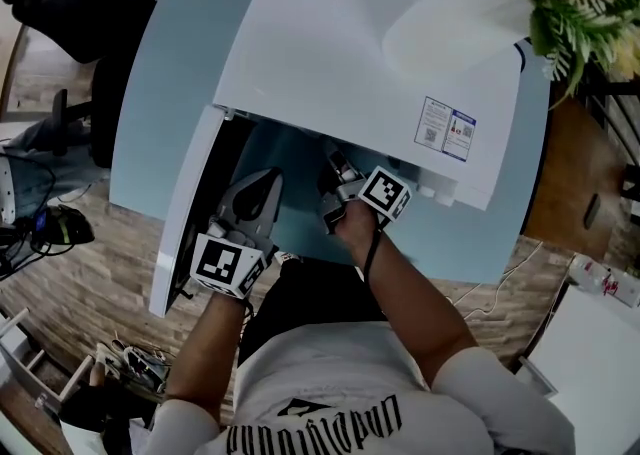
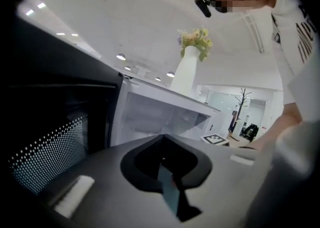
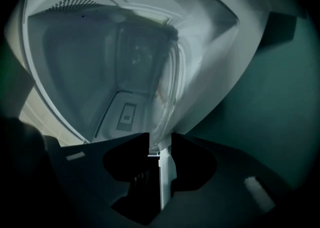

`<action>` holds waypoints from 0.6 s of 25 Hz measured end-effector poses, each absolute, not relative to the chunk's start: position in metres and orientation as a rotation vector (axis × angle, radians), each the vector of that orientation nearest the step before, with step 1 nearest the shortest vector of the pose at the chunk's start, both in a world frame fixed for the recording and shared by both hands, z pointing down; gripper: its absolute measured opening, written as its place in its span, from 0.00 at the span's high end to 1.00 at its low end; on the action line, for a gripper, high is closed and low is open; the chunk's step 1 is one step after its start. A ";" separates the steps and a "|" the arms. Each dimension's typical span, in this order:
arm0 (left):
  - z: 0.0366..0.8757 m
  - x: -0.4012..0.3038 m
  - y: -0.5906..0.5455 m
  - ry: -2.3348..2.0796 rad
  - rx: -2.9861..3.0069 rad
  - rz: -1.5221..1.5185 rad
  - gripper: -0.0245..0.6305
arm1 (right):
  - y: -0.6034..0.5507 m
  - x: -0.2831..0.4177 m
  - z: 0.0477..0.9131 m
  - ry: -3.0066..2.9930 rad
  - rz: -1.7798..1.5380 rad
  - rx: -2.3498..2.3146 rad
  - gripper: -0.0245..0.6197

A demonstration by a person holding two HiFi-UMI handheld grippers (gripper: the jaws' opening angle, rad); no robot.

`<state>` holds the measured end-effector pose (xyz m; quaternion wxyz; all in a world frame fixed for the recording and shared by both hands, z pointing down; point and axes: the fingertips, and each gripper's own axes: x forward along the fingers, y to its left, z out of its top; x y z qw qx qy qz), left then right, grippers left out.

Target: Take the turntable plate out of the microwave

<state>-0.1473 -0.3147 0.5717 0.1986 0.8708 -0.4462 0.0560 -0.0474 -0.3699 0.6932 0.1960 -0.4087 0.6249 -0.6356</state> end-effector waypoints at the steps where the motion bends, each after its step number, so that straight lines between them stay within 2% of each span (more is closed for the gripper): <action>1: 0.572 -0.147 -0.315 -1.249 2.435 0.160 0.89 | -0.371 -0.047 0.695 1.715 -1.793 -1.152 0.77; 6: 0.577 -0.144 -0.313 -1.234 2.429 0.172 0.89 | -0.371 -0.042 0.702 1.516 -1.845 -1.187 0.78; 8: 0.579 -0.144 -0.313 -1.233 2.423 0.174 0.89 | -0.371 -0.042 0.704 1.454 -1.863 -1.209 0.82; 15: 0.584 -0.150 -0.309 -1.247 2.395 0.166 0.89 | -0.370 -0.041 0.705 1.483 -1.827 -1.244 0.83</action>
